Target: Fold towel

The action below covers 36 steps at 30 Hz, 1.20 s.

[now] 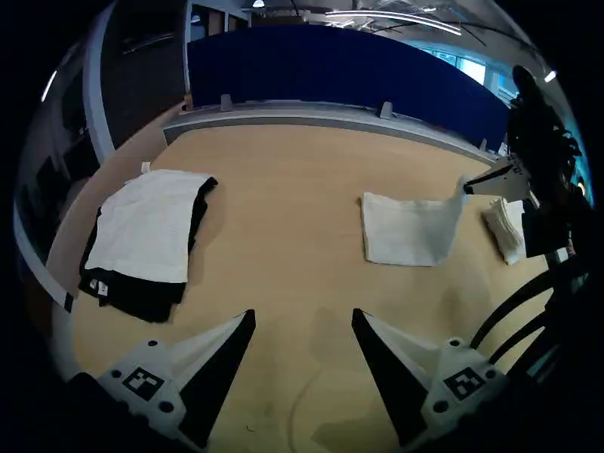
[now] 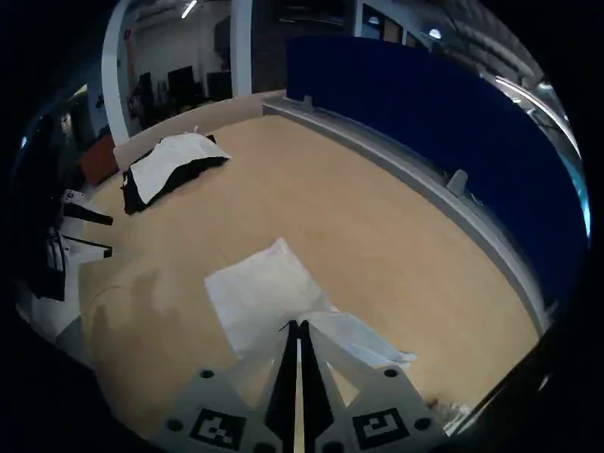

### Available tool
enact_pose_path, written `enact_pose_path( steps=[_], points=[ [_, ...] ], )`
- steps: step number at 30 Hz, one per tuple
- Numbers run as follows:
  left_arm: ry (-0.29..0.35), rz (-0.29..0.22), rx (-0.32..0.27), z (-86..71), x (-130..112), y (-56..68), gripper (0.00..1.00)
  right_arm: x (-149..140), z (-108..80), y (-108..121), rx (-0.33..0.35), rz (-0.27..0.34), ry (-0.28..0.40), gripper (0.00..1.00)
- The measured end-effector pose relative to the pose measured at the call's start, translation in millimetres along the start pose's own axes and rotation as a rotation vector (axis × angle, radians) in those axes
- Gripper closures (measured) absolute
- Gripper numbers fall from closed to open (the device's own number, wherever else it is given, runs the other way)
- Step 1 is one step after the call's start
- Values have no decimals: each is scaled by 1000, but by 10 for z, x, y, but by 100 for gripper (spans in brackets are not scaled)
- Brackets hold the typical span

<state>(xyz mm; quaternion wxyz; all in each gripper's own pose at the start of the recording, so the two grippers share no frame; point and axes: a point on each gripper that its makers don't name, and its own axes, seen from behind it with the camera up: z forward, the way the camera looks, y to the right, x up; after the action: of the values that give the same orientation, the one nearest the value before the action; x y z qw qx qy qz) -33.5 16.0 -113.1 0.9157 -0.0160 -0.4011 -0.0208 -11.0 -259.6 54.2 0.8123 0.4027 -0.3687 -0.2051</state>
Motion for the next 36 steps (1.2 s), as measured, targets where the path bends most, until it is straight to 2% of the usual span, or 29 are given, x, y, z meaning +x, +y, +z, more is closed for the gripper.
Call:
enact_pose_path(
  steps=[8,17,36],
  points=[
    [10,-24,-1,-8,6,-8,5,132,192,-190,30,-87,-28,98],
    [13,-35,-4,-4,6,-13,5,214,268,-265,51,-130,-45,98],
    [11,-26,-8,74,51,-1,5,150,320,-284,61,-139,-64,98]
  ],
)
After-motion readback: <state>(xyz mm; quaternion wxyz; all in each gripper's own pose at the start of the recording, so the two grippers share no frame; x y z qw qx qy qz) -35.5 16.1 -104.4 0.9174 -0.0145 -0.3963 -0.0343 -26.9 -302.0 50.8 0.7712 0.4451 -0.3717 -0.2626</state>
